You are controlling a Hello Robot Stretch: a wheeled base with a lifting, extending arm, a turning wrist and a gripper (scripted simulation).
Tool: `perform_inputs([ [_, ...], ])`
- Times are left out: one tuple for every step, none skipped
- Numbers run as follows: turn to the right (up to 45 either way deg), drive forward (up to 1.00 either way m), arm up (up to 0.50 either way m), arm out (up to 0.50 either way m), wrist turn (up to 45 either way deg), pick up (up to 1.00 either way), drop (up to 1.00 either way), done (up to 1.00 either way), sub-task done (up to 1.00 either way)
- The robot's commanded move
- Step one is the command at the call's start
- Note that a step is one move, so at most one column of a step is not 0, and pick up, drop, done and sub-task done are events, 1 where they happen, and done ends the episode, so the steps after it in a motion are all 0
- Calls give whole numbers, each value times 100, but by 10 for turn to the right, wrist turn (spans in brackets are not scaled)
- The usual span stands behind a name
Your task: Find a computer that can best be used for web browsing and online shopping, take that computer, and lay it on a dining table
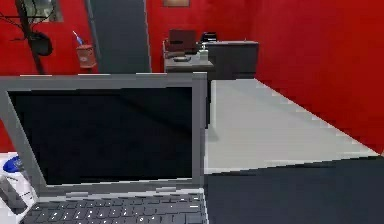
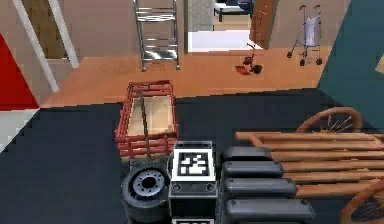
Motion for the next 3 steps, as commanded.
perform_inputs([
  [0,75,0,0,0,0,0,0,0],
  [-90,0,0,0,0,0,0,0,0],
  [0,30,0,0,0,0,0,0,0],
])
